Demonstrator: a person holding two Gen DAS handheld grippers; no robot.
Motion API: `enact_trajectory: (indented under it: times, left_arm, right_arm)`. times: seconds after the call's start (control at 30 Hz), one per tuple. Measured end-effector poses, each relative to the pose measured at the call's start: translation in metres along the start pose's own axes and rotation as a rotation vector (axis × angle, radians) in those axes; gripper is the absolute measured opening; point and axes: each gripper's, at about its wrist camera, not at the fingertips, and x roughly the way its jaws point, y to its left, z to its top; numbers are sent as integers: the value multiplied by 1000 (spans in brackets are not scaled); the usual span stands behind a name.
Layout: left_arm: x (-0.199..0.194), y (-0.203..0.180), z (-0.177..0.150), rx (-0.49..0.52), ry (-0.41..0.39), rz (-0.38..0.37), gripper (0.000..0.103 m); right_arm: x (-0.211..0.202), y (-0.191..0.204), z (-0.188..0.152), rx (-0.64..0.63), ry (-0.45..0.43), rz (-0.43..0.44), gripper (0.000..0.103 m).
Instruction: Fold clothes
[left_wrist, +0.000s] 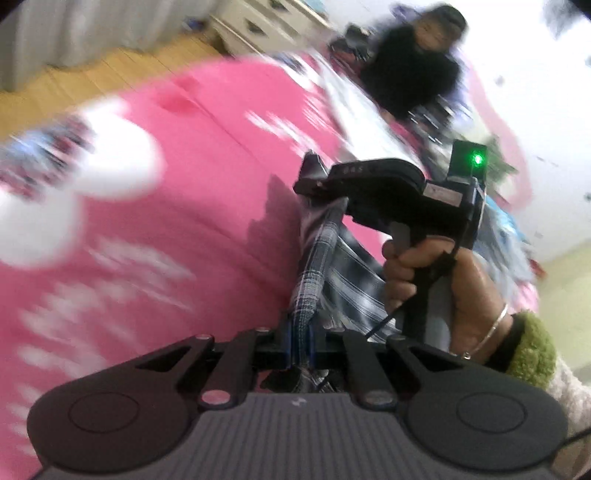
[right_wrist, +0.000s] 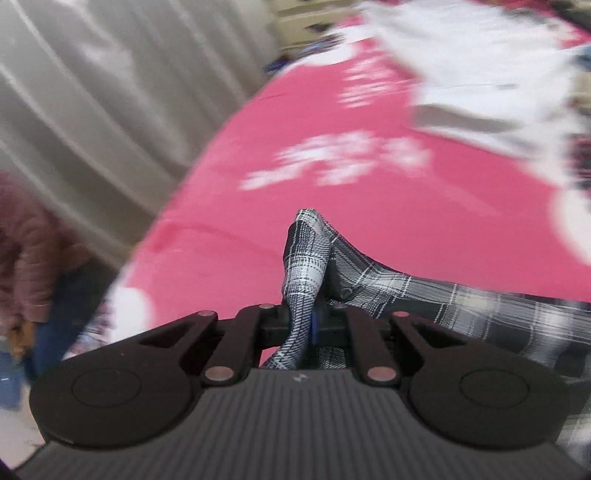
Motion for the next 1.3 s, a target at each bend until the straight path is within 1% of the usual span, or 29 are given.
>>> enact_trajectory:
  times: [0.1,0.17,0.2,0.27,0.47,0.53,0.6,0.63,0.67,0.7,0.73,0.77,0.83,0.9,0.97,1.0,1.03,1.07,1.1,1.13,1.17,1.2,1.23,1.3]
  left_arm:
    - [-24,25,13,-16,-57,100,9]
    - [-33,42,12,-47,-53,133,9]
    - [-31,46,10,-50,-47,143,9]
    - [-31,44,2,-23,-37,148,9]
    - [-15,24,-21,42,-13,126,9]
    - [-13,18,-25,65,-13,143,9]
    - [-6,18,-25,85,-13,187,10]
    - [-8,20,-23,95,-29,227,10]
    - [-9,21,-22,104,-44,267,11]
    - [-13,24,-20,99,-62,311,15]
    - [-20,32,-17,77,-81,364,19]
    - [-27,38,-15,54,-99,416,19]
    - [-40,50,-13,-1,-127,493,21]
    - [-52,57,-10,-36,-151,540,21]
    - [-58,49,-8,-19,-190,545,21]
    - [-56,40,-5,10,-206,524,21]
    - [-49,30,0,40,-210,489,23]
    - [-39,19,4,74,-205,447,23]
    - [-27,8,9,106,-190,407,25]
    - [-10,-4,15,138,-157,362,28]
    - [8,-16,21,170,-126,318,29]
    - [25,-25,25,206,-112,294,29]
    - [43,-29,26,242,-95,305,30]
    - [81,-36,29,313,-61,328,31]
  right_arm:
    - [32,42,3,-5,30,85,6]
    - [52,63,2,-37,53,102,6]
    - [61,68,1,-46,68,98,6]
    - [73,69,-6,-47,89,85,6]
    - [67,44,-5,39,86,166,6]
    - [64,38,-5,59,92,186,6]
    - [61,32,-4,73,104,205,8]
    - [59,30,-4,80,110,215,12]
    - [58,27,-4,87,116,224,24]
    - [48,21,-2,94,107,237,31]
    - [35,13,-1,94,74,247,44]
    - [21,5,0,92,39,257,50]
    - [-16,-19,-3,75,-38,258,51]
    - [-48,-46,-10,59,-87,220,51]
    - [-84,-74,-27,22,-126,130,51]
    - [-98,-82,-36,-12,-140,81,50]
    - [-112,-89,-45,-46,-154,32,47]
    - [-125,-96,-54,-81,-168,-18,41]
    - [-131,-99,-60,-119,-164,-49,37]
    - [-130,-99,-65,-152,-151,-79,34]
    - [-128,-98,-69,-185,-138,-108,31]
    - [-123,-101,-69,-198,-135,-127,30]
    - [-117,-106,-70,-208,-134,-146,30]
    - [-97,-122,-68,-187,-141,-203,30]
